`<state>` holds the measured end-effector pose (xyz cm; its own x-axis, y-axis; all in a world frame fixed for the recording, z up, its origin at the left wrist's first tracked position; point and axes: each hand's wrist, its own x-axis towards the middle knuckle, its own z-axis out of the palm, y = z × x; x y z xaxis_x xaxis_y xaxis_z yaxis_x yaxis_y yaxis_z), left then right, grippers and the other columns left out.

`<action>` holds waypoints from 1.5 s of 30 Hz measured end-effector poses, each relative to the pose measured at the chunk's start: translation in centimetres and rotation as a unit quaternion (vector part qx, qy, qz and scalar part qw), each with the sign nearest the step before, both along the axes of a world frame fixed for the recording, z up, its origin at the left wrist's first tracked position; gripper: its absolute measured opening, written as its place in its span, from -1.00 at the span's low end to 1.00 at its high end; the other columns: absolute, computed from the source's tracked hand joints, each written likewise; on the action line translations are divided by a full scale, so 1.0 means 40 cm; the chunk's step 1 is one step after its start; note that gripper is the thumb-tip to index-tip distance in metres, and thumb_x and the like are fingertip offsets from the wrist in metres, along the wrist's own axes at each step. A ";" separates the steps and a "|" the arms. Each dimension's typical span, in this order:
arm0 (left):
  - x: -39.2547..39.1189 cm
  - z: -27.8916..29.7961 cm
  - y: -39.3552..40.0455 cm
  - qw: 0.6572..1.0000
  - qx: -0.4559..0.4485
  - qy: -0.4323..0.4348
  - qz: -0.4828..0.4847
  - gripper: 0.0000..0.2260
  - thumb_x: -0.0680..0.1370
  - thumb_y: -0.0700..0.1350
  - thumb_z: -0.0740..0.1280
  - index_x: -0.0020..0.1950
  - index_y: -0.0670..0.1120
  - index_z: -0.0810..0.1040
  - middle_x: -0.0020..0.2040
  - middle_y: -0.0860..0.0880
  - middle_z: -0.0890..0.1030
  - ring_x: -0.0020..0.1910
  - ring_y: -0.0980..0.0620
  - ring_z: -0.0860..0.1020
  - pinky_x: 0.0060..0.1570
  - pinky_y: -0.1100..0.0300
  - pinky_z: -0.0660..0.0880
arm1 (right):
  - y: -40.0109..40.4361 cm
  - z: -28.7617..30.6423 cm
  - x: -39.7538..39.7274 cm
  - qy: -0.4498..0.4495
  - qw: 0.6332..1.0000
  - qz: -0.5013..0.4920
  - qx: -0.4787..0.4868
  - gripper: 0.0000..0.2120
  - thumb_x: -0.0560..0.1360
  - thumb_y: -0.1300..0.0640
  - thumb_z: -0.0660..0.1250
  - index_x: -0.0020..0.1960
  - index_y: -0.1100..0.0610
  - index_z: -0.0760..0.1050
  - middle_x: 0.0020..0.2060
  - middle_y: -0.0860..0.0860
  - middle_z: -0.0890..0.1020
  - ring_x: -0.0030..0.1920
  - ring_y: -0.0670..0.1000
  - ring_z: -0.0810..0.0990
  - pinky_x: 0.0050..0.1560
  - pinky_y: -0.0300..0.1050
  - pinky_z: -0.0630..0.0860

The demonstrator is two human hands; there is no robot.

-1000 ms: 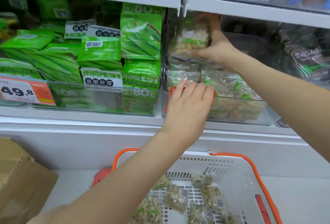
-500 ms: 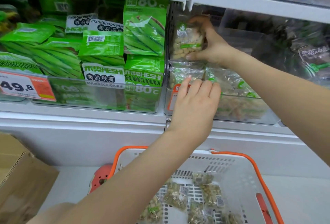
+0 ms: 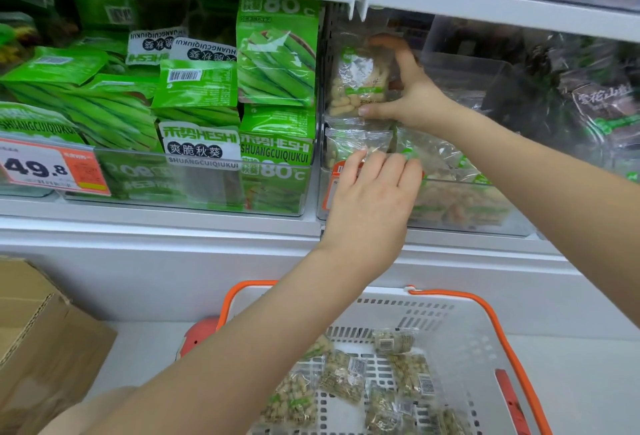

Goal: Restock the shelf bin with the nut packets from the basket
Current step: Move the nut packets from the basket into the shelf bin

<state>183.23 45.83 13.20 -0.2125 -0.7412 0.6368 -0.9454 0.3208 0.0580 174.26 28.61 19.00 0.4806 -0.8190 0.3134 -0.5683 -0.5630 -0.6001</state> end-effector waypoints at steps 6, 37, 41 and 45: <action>0.025 0.008 0.025 0.998 -0.015 0.024 -0.055 -0.56 0.35 -0.25 0.32 0.24 -0.20 0.52 0.17 -0.13 0.56 0.18 -0.17 0.48 0.29 0.01 0.29 | 0.061 0.026 -0.057 0.029 0.994 -0.079 -0.070 -0.37 0.40 0.00 0.49 0.38 -0.07 0.28 0.22 0.05 0.32 0.19 0.02 0.38 0.28 -0.09 0.36; 0.165 -0.846 0.335 0.709 0.616 0.164 0.301 -0.48 0.46 0.03 0.40 0.25 -0.26 0.36 0.18 -0.31 0.47 0.15 -0.27 0.47 0.05 -0.03 0.48 | 0.724 -0.952 -0.378 0.214 0.746 -0.275 0.568 -0.22 0.52 0.15 0.36 0.52 0.27 -0.07 -0.24 0.02 0.46 -0.20 0.00 0.53 -0.39 -0.22 0.46; 0.156 -0.897 0.328 0.679 0.617 0.241 0.317 -0.52 0.42 0.00 0.46 0.17 -0.28 0.46 0.11 -0.29 0.55 0.07 -0.26 0.53 0.01 -0.05 0.54 | 0.731 -0.980 -0.360 0.190 0.724 -0.335 0.573 -0.27 0.47 0.21 0.43 0.46 0.30 0.06 0.11 0.20 0.53 0.03 0.14 0.55 -0.13 -0.13 0.48; 0.131 -0.897 0.325 0.665 0.610 0.267 0.338 -0.31 0.30 0.05 0.55 0.26 -0.24 0.33 0.18 -0.26 0.48 0.15 -0.25 0.48 0.09 -0.02 0.50 | 0.738 -0.971 -0.361 0.162 0.716 -0.353 0.580 -0.19 0.43 0.13 0.48 0.46 0.29 0.05 0.17 0.19 0.52 0.11 0.15 0.55 -0.03 -0.08 0.52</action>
<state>188.47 58.84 -22.68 0.4459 -0.5870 -0.6757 -0.5909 -0.7601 0.2704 159.80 58.12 -19.85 -0.2889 -0.5126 -0.8086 -0.6804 0.7041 -0.2033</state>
